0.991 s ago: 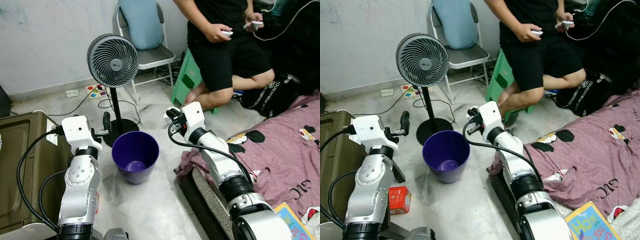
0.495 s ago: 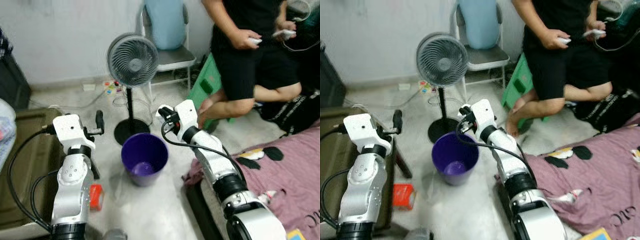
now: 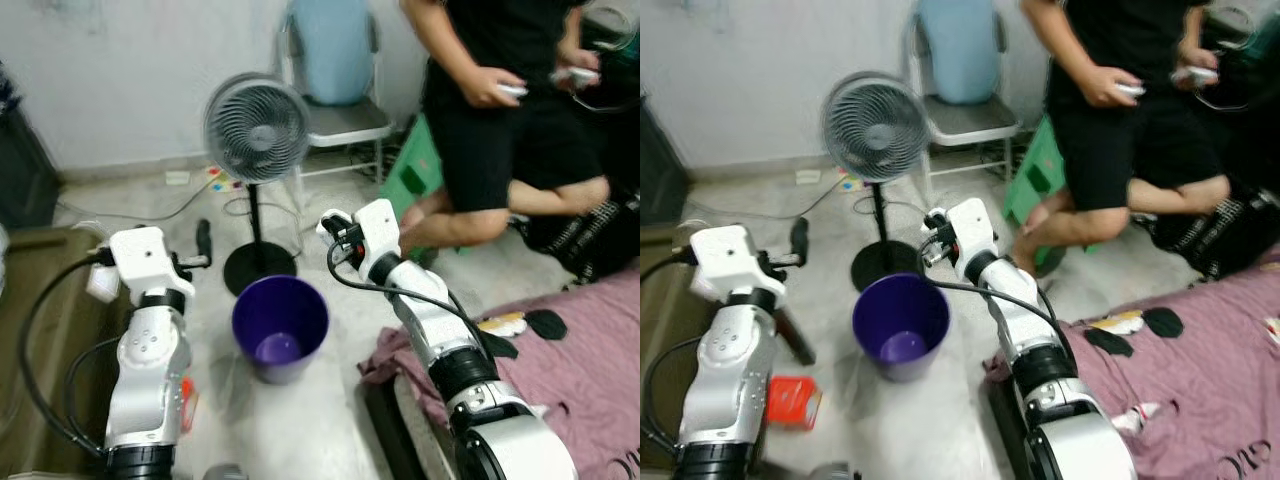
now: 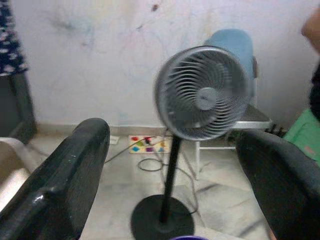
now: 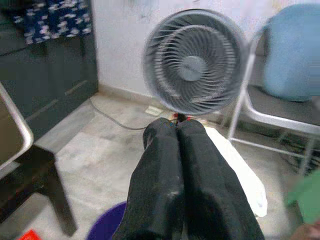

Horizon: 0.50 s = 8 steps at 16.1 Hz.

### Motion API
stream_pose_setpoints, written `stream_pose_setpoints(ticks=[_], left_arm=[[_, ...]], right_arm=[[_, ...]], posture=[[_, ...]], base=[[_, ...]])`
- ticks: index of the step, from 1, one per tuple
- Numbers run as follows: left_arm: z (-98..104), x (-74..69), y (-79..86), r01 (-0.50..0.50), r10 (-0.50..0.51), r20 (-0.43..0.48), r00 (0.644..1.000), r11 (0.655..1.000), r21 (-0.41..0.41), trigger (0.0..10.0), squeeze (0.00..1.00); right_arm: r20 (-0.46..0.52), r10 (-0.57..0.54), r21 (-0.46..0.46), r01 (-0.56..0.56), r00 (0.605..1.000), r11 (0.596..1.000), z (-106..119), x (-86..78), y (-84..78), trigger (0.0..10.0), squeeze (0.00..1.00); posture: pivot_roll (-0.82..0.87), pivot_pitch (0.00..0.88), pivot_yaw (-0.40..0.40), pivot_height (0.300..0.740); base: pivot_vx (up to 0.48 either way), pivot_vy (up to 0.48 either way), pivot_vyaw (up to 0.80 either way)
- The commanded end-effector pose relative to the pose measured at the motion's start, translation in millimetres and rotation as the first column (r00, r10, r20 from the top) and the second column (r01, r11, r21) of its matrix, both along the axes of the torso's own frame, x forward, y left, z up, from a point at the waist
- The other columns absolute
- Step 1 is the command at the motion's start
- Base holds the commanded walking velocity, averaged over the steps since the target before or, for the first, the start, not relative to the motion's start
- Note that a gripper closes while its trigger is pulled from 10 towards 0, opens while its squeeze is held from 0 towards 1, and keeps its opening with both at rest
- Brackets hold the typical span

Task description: Clean up the room

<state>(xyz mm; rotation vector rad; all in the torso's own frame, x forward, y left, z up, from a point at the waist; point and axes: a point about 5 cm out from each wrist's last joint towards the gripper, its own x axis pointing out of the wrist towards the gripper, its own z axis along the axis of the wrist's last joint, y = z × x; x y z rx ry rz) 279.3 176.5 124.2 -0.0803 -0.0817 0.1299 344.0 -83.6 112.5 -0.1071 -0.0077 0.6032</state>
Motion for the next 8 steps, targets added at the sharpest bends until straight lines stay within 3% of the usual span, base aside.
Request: stream_pose_setpoints(ticks=[1,4,8], left_arm=[[-0.1,0.7,-7.1,0.023,-0.023,-0.004,1.0,1.0,-0.007,10.0,0.0],[-0.4,0.9,-7.4,0.024,-0.024,-0.006,1.0,1.0,-0.016,10.0,0.0],[-0.8,1.5,-7.4,0.021,-0.021,-0.008,1.0,1.0,-0.015,10.0,0.0]], right_arm=[[0.003,-0.018,-0.005,0.018,1.0,1.0,0.0,0.9,-6.3,10.0,0.0],[0.006,-0.018,-0.006,0.018,1.0,1.0,0.1,0.9,-6.1,10.0,0.0],[0.009,-0.011,-0.013,0.011,1.0,1.0,-0.1,0.6,-5.6,10.0,0.0]], posture=[[0.07,0.0,-0.077,0.74],[0.07,0.0,-0.077,0.74],[0.07,0.0,-0.079,0.74]], base=[[0.0,0.0,0.0],[0.0,0.0,0.0],[0.0,0.0,0.75]])
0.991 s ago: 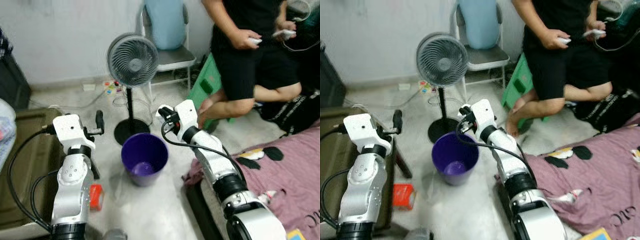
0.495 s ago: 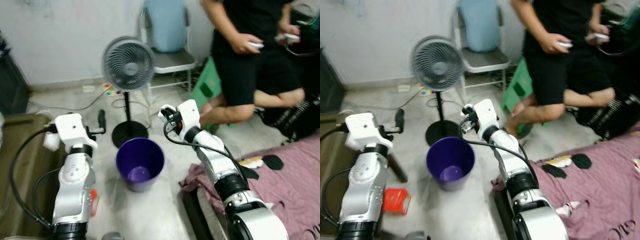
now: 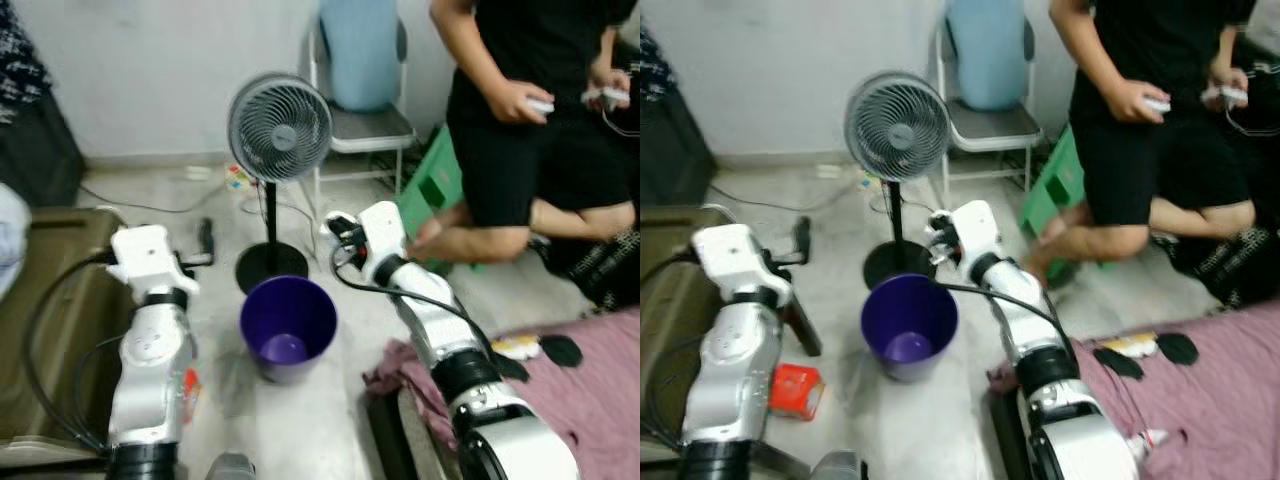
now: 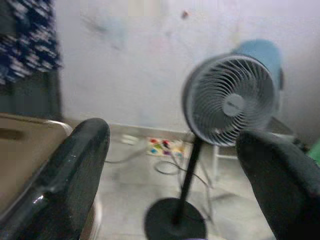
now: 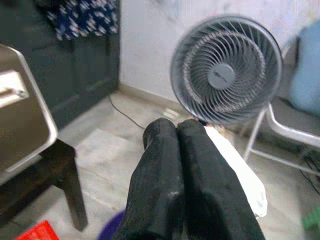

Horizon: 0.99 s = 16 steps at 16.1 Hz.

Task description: Clean up the room

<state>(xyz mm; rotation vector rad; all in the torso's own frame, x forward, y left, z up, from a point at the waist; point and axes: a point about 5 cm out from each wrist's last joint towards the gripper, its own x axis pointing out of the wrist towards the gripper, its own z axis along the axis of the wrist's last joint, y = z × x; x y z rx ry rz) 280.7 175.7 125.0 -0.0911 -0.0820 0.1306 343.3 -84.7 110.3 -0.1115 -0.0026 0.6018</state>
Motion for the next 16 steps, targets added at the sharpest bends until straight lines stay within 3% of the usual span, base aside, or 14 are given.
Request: stream_pose_setpoints(ticks=[1,4,8,10,13,14,16], left_arm=[[-2,0.0,-7.3,0.023,-0.023,-0.009,1.0,1.0,-0.003,10.0,0.0],[-2,-0.1,-7.9,0.028,-0.028,-0.008,1.0,1.0,-0.003,10.0,0.0],[0,-3.6,-7.7,0.048,-0.047,0.007,0.999,0.999,-0.011,10.0,0.0],[4,-16.0,-3.7,0.073,-0.074,0.03,0.997,0.997,0.024,10.0,0.0],[4,-36.9,0.9,0.099,-0.099,0.027,0.995,0.995,0.015,10.0,0.0],[2,-47.5,-0.5,0.133,-0.133,0.014,0.991,0.99,0.037,10.0,0.0],[1,-56.9,0.7,0.148,-0.149,0.006,0.989,0.988,0.046,10.0,0.0]], right_arm=[[0.011,-0.008,-0.007,0.008,1.0,1.0,1,1.0,-4.6,10.0,0.0],[0.009,-0.008,-0.009,0.008,1.0,1.0,1,0.6,-4.8,10.0,0.0],[0.011,-0.011,-0.009,0.011,1.0,1.0,0,0.1,-5.6,10.0,0.0],[0.032,-0.067,0.016,0.067,0.997,0.998,5,1.1,-14.3,10.0,0.0],[0.028,-0.249,0.098,0.245,0.968,0.964,13,-2.9,-40.9,10.0,0.0],[0.034,-0.316,0.107,0.311,0.948,0.944,13,-12.1,-57.5,10.0,0.0],[0.025,-0.359,0.099,0.355,0.933,0.93,9,-21.0,-70.4,10.0,0.0]], posture=[[0.07,0.0,-0.079,0.74],[0.07,0.0,-0.079,0.74],[0.07,0.0,-0.079,0.74],[0.07,0.0,-0.082,0.74],[0.07,0.0,-0.085,0.74],[0.08,0.0,-0.091,0.74],[0.07,0.0,-0.086,0.74]], base=[[0.0,0.0,0.8],[0.0,0.0,0.62],[0.0,0.0,0.0],[0.0,0.0,0.0],[0.0,0.0,0.0],[0.0,0.0,0.0],[0.0,0.0,0.0]])
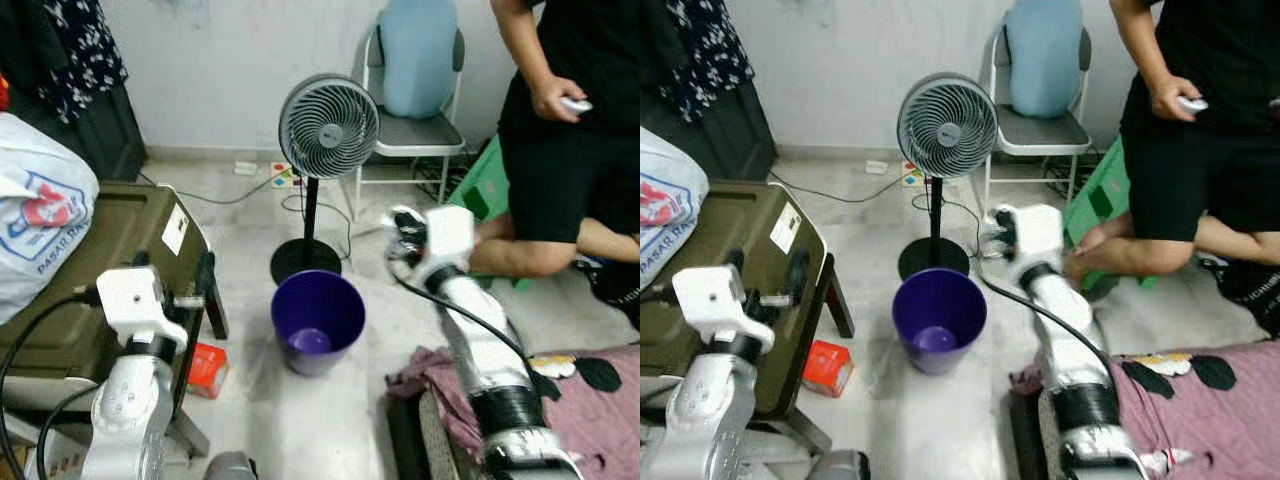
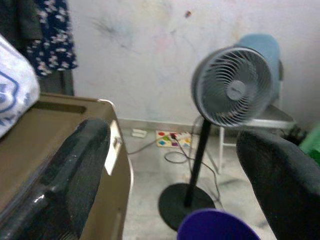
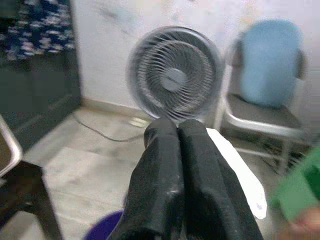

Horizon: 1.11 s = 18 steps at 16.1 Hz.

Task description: Clean up the room

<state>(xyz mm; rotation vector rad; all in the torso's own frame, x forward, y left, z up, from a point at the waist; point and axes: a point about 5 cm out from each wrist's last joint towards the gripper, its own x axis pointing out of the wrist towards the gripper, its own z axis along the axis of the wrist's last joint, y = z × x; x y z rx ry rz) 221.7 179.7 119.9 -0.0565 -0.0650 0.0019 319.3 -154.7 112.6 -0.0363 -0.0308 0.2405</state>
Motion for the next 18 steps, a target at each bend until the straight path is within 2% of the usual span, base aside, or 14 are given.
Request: stream_pose_setpoints(ticks=[1,3,6,8,11,18], left_arm=[[4,-3.5,1.0,0.007,-0.007,0.004,1.0,1.0,-0.002,10.0,0.0],[2,-6.2,0.9,0.001,-0.001,-0.01,1.0,1.0,-0.013,10.0,0.0],[5,-0.2,-10.3,0.042,-0.043,-0.004,0.999,0.999,-0.023,10.0,0.0],[6,3.2,-9.3,0.022,-0.022,-0.011,1.0,1.0,0.0,10.0,0.0],[8,5.4,-12.7,0.044,-0.044,0.001,0.999,0.999,-0.001,10.0,0.0],[6,6.4,-14.9,0.056,-0.056,-0.016,0.998,0.998,-0.002,10.0,0.0]], right_arm=[[-0.004,-0.042,0.008,0.042,0.999,0.999,2,-3.7,-11.4,10.0,0.0],[-0.039,-0.091,0.018,0.092,0.995,0.996,-3,-10.2,-20.4,10.0,0.0],[-0.06,-0.135,0.022,0.136,0.989,0.99,-3,-16.2,-18.8,10.0,0.0],[-0.079,-0.145,0.03,0.148,0.986,0.989,-4,-18.2,-17.9,10.0,0.0],[-0.089,-0.118,0.032,0.121,0.989,0.992,-3,-18.4,-12.9,10.0,0.0],[-0.084,-0.058,0.01,0.059,0.995,0.998,2,-15.8,-2.4,10.0,0.0]], posture=[[0.06,0.0,-0.079,0.74],[0.05,0.0,-0.076,0.74],[0.04,0.0,-0.058,0.74],[0.04,0.0,-0.054,0.74],[0.04,0.0,-0.063,0.74],[0.04,0.0,-0.067,0.74]], base=[[0.0,0.0,0.0],[0.0,0.0,0.0],[0.0,0.0,0.0],[0.0,0.0,-0.4],[0.0,0.0,-0.72],[0.0,0.0,0.0]])
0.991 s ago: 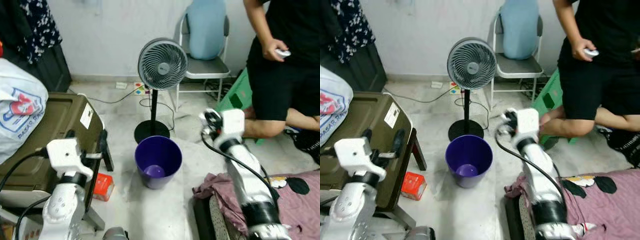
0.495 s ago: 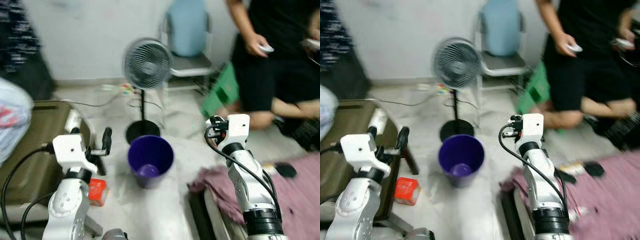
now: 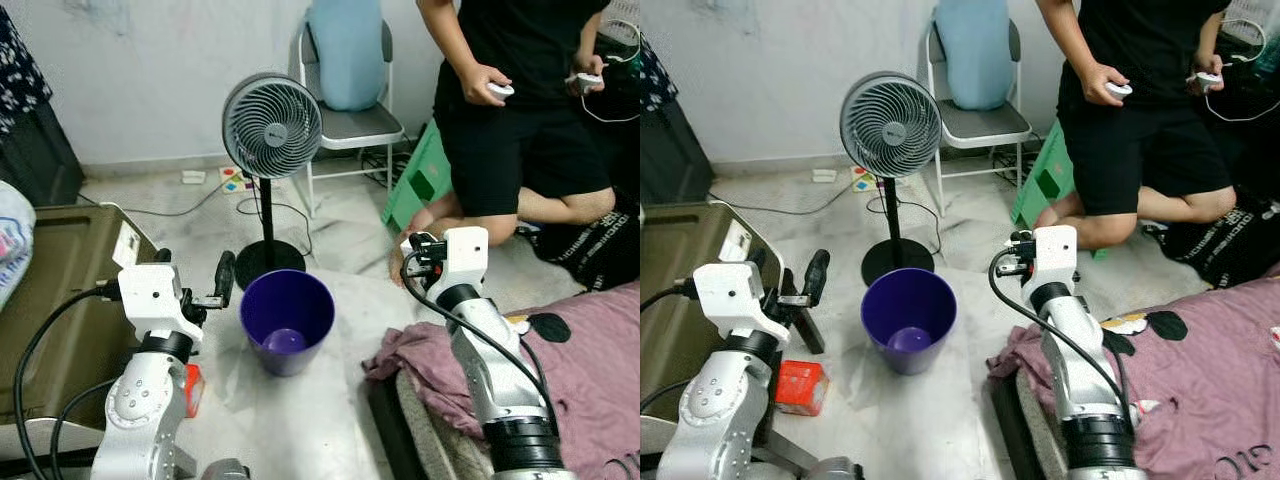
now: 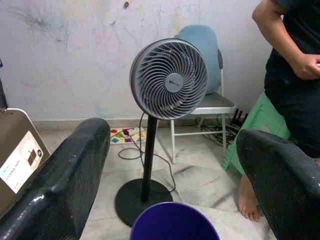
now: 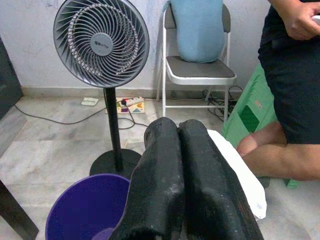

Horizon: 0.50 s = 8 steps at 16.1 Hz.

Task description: Clean up the room

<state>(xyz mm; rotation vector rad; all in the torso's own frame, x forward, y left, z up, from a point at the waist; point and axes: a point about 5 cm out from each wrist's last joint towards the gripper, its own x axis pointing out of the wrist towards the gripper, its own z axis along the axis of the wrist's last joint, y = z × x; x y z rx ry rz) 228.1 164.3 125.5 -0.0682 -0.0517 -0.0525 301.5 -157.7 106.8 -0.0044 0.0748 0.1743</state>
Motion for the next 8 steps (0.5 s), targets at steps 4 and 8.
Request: stream_pose_setpoints(ticks=[4,8], left_arm=[[0.3,-1.0,-1.3,0.015,-0.015,-0.007,1.0,1.0,0.003,10.0,0.0],[-0.2,-1.2,-1.9,0.017,-0.017,-0.008,1.0,1.0,0.002,10.0,0.0]], right_arm=[[0.02,0.029,-0.017,-0.029,0.999,0.999,6.2,1.7,3.3,10.0,0.0],[0.017,0.043,-0.02,-0.043,0.999,0.999,5.9,2.4,4.7,10.0,0.0]], posture=[[0.04,0.0,-0.072,0.74],[0.05,0.0,-0.075,0.74]], base=[[0.0,0.0,0.8],[0.0,0.0,0.72]])
